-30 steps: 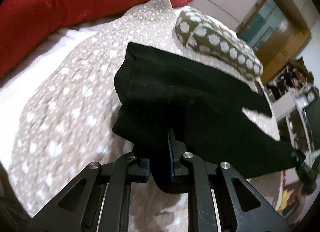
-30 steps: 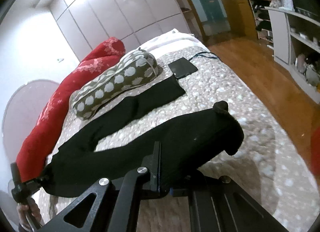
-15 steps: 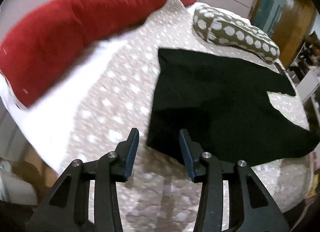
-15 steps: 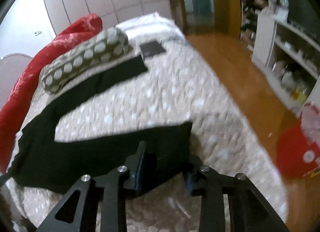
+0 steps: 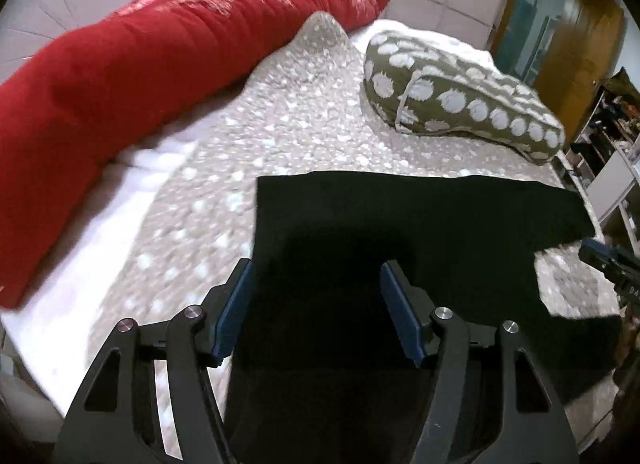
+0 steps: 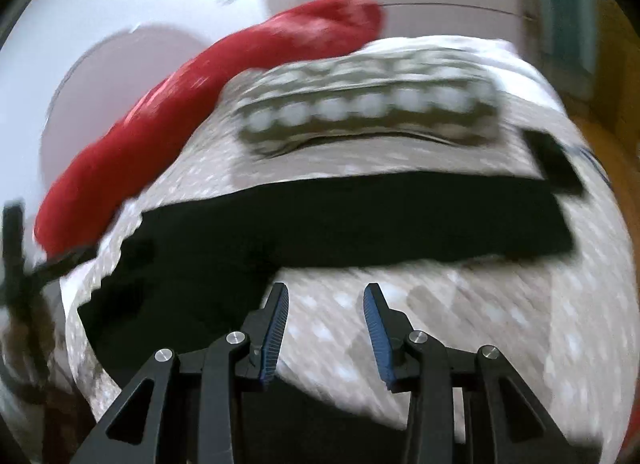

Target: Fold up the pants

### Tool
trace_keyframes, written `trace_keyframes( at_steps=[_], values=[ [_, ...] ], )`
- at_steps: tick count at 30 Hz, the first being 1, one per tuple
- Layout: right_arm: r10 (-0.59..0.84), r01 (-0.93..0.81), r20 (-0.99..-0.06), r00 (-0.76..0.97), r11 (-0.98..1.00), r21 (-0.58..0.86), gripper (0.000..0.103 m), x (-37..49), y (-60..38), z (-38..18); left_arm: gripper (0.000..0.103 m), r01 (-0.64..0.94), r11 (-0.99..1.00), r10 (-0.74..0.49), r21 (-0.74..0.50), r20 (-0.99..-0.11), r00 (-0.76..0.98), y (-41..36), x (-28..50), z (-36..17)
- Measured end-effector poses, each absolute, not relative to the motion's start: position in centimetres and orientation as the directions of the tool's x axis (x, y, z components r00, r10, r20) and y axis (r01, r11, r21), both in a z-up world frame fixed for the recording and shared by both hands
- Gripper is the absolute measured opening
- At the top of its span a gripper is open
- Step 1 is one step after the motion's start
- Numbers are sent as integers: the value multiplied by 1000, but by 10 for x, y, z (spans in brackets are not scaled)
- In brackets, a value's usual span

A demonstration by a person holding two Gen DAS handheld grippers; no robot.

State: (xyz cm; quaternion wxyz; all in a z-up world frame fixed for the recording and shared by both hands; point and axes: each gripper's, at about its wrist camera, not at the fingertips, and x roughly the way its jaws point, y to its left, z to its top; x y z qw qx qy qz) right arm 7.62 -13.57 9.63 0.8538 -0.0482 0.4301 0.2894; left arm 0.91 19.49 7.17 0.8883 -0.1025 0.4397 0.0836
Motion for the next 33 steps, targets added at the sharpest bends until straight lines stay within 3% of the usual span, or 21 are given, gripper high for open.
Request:
trace_keyframes(
  at_steps=[3,11,18,24,27,31,33],
  values=[
    [452,-647,-778,436,758,77,39,103,-88,89,65,-250,962,56,-107,-823,565,198,37,54],
    [465,-817,-828,313,576,14,43,188,-6,65,66,-305,945,58,-118,-856,513,221,69,26],
    [428,-899,-887,174,436,34,45,216,19,49,73,-304,942,44,-143,-844,534,226,71,18],
    [458,-914,-888,-39,342,217,46,222,22,52,75,-303,940,35,-156,-840,541,226,72,17],
    [395,-928,-919,-7,340,153,47,223,28,41,76,-304,940,36,-158,-837,547,227,73,15],
    [419,-925,-908,-18,337,174,47,223,27,36,77,-306,938,34,-166,-831,555,228,73,14],
    [436,-916,-900,-1,361,176,42,219,25,32,77,-307,935,28,-176,-828,560,229,72,15]
  ],
)
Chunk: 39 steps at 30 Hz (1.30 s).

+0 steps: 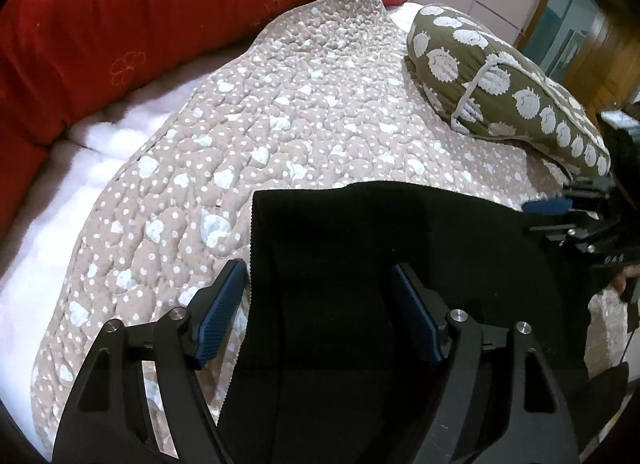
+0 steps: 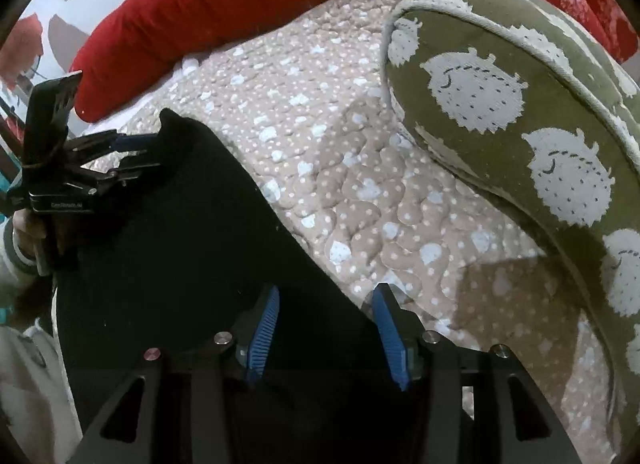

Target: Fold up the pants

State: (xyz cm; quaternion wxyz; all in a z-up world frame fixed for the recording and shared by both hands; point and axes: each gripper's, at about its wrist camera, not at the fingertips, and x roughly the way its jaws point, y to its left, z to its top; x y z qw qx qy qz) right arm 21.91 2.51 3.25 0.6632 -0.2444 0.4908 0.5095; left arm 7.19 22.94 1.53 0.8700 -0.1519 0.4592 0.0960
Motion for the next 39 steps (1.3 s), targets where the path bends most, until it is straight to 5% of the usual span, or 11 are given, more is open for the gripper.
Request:
trace_keyframes(
  at_steps=[3,5,15,24,26,27,28,35,39],
  values=[
    [443,-914,-893,80,389,112,10,197,23,37,77,-334,926,46,-177,-824,564,234,63,23],
    [451,-908,-884,126,411,81,5,181,15,49,77,-365,911,66,-190,-809,584,243,48,36],
    [564,-880,-766,308,476,-3,5,8,-54,118,77,-409,885,145,-222,-705,695,269,-52,106],
    [579,-827,-796,179,527,197,8,-100,-47,49,77,-338,921,104,-195,-713,694,235,-77,104],
    [663,-825,-735,143,490,281,27,-98,-44,70,77,-346,918,102,-195,-727,679,235,-76,95],
    [705,-825,-691,158,479,301,52,-97,-40,86,77,-355,913,104,-199,-730,676,237,-77,91],
    [718,-821,-672,181,487,299,65,-92,-34,94,77,-366,908,107,-203,-733,672,239,-78,87],
    [663,-718,-689,293,629,299,62,-18,36,78,77,-413,889,140,-199,-739,659,260,-91,80],
    [638,-660,-729,247,662,356,31,28,59,48,77,-428,883,155,-195,-738,656,273,-97,81]
  ],
)
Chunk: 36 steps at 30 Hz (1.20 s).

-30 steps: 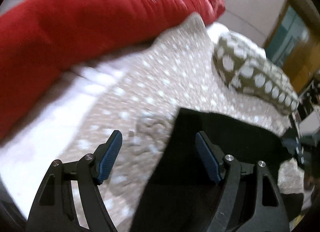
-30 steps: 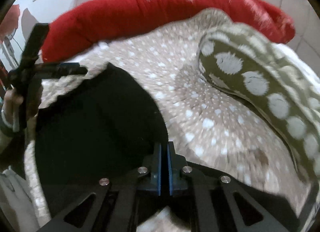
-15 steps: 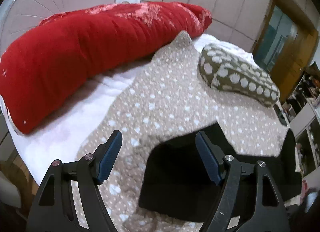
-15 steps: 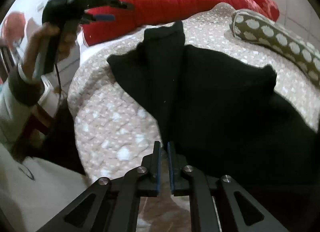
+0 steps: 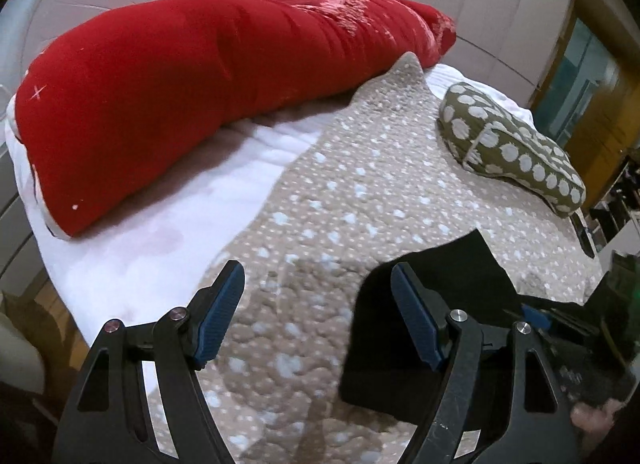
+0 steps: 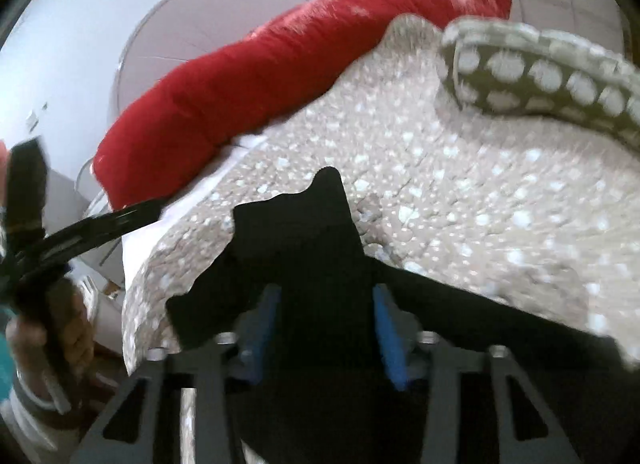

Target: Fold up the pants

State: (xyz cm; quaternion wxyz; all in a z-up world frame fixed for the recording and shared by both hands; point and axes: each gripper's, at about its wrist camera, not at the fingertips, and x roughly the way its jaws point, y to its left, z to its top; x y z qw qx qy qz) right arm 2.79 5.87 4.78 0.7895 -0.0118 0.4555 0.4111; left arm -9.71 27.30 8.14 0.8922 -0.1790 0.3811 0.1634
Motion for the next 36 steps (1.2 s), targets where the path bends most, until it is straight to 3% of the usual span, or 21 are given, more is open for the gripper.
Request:
trace_keyframes(
  at_steps=[1,3,7,10,13,16,19,23,26,31,32,33,36],
  values=[
    [648,-658,-723,239,656,370,17,29,61,46,77,-432,880,157,-196,-739,655,276,-98,82],
    [681,-663,-694,234,634,399,7,28,65,54,77,-441,876,164,-197,-738,655,282,-100,83],
    [740,-742,-645,191,539,399,7,-4,77,77,77,-470,862,213,-191,-705,677,294,-108,97],
    [729,-804,-675,117,468,366,7,-47,93,69,77,-479,858,238,-183,-686,688,297,-111,109],
    [649,-829,-755,95,472,301,11,-68,108,38,77,-449,872,210,-194,-680,702,286,-110,114],
    [689,-796,-721,75,477,373,19,-67,88,46,77,-406,894,178,-187,-685,707,268,-105,113],
    [711,-736,-679,182,557,385,26,-56,41,74,77,-350,921,142,-169,-693,707,243,-98,108],
    [561,-638,-706,432,743,201,36,-45,-19,102,77,-303,942,121,-144,-696,707,212,-90,99],
    [458,-544,-716,527,829,130,36,-29,-52,108,77,-283,950,108,-135,-706,700,199,-85,92],
    [424,-458,-740,522,871,177,36,3,-75,92,77,-292,952,129,-93,-741,659,188,-83,69],
    [448,-469,-745,495,859,205,34,7,-77,87,77,-300,950,138,-86,-746,651,189,-83,65],
    [488,-488,-746,454,836,249,18,12,-72,80,77,-308,948,144,-81,-755,640,190,-84,60],
    [460,-487,-729,508,851,197,13,17,-69,74,77,-324,942,137,-86,-784,606,195,-84,42]
  ],
)
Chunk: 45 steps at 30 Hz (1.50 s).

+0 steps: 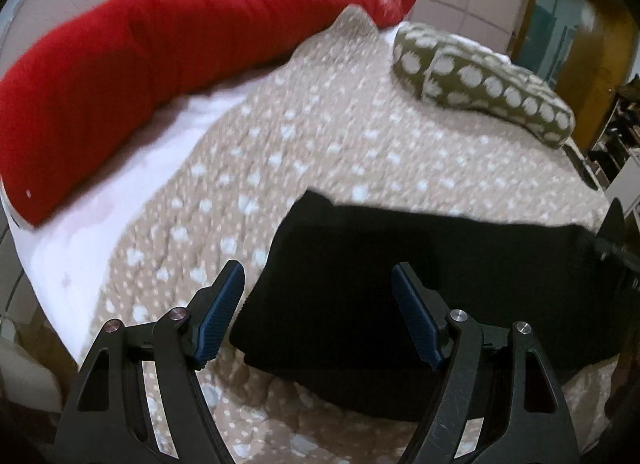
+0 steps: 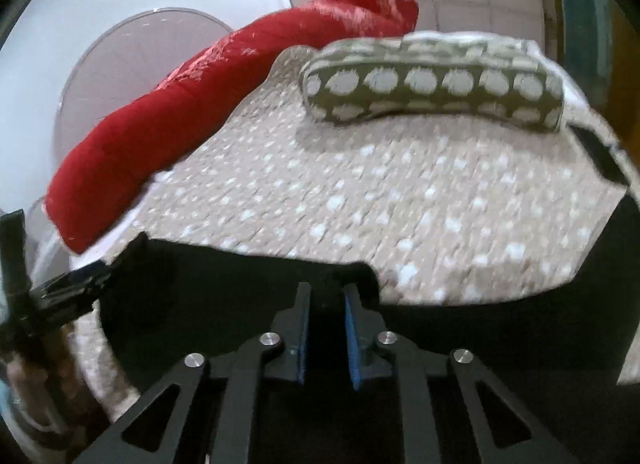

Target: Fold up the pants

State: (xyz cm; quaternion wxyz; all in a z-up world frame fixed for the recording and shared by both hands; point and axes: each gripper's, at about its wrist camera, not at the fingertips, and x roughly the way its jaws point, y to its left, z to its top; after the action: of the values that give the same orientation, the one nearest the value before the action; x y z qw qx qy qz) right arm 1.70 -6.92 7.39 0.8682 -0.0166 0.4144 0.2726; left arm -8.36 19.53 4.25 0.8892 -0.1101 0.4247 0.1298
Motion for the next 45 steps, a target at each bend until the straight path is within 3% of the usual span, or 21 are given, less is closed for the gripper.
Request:
trace_keyframes(
  at_steps=[7,11,15,24,31,36,40,43,44,45],
  values=[
    [342,-459,-752,563,886,60,12,29,-54,50,78,-346,932,129,-103,-800,586,197,-85,20],
    [339,-448,-747,572,892,61,12,27,-59,54,78,-343,936,142,-82,-802,580,193,-85,30],
    [346,-435,-745,571,897,83,21,25,-65,61,78,-342,937,162,-74,-774,612,187,-86,47],
    [335,-324,-690,642,934,152,24,-2,-142,96,78,-204,974,70,-100,-723,687,136,-75,87],
    [133,-22,-721,680,987,160,33,-15,-274,88,78,-49,990,-69,-129,-768,636,68,-36,63],
    [172,53,-739,651,961,270,33,12,-322,70,78,-23,994,-75,-111,-792,606,42,-16,48],
    [228,73,-746,625,935,347,40,40,-326,51,78,-30,995,-61,-97,-807,587,40,-9,37],
    [247,89,-756,606,924,372,38,55,-322,34,78,-30,995,-61,-97,-808,586,41,-8,33],
    [249,97,-744,620,917,388,33,57,-323,32,78,-29,995,-60,-95,-806,588,42,-8,33],
    [279,82,-714,643,901,425,21,57,-325,32,78,-29,995,-60,-95,-805,590,41,-9,32]
  ],
)
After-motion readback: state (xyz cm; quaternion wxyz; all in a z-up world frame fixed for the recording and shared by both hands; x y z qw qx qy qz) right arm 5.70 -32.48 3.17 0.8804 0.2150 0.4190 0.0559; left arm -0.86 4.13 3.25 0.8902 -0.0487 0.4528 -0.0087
